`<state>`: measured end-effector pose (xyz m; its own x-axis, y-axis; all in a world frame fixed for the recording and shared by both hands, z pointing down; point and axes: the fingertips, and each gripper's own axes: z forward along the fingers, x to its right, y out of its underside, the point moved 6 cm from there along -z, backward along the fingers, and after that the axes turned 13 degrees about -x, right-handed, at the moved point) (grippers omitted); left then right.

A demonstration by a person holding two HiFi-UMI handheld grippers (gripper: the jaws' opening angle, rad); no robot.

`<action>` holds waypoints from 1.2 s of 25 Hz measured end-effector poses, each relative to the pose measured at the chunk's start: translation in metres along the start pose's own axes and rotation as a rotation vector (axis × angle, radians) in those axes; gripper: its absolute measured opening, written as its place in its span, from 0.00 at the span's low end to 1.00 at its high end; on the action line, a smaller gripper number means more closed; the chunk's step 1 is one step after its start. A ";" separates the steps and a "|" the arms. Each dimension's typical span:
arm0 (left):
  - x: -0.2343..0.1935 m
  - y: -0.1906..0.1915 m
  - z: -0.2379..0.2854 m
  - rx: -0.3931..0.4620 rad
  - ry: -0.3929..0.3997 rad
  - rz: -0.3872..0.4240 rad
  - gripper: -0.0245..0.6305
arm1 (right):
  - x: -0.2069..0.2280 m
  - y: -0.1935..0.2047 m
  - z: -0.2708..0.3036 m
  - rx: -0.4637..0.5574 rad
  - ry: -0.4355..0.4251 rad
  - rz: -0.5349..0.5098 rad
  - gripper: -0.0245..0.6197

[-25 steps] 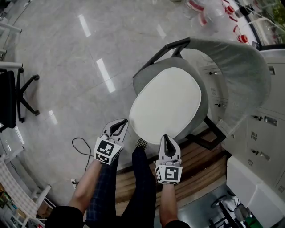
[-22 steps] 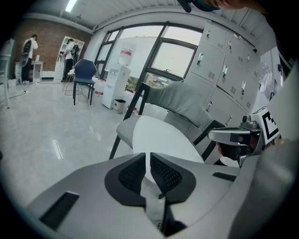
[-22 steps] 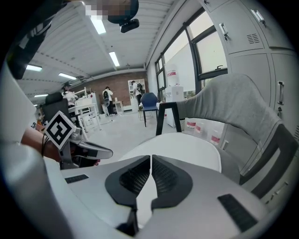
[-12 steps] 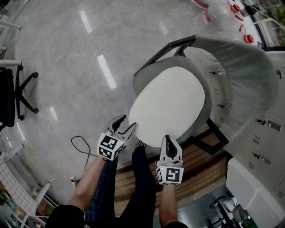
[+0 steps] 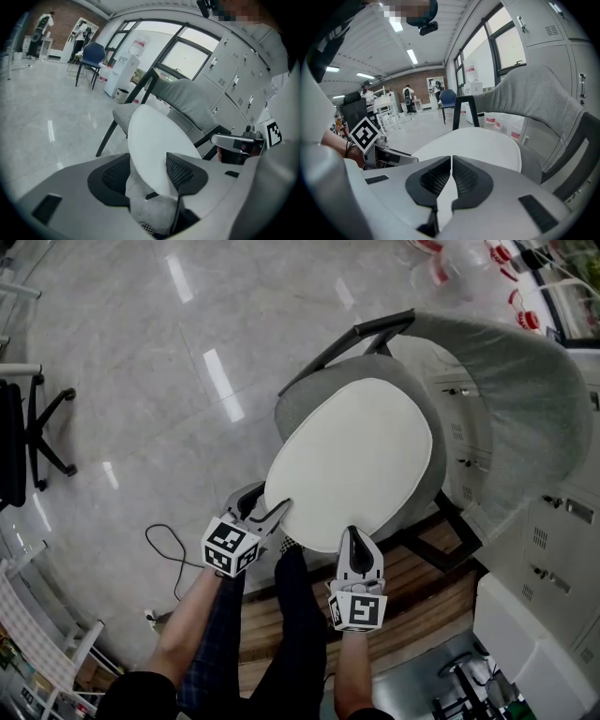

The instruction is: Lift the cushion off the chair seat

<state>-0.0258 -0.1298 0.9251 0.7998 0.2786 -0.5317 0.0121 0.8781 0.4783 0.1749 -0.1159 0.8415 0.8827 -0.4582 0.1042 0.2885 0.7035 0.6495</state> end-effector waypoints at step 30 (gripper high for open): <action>-0.003 -0.008 0.005 -0.047 -0.051 0.065 0.12 | 0.018 0.005 -0.012 -0.005 0.032 0.075 0.09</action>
<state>-0.0252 -0.1398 0.9259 0.8275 0.3164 -0.4638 -0.0679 0.8764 0.4769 0.1967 -0.1140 0.8374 0.9133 -0.3865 0.1285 0.2228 0.7382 0.6368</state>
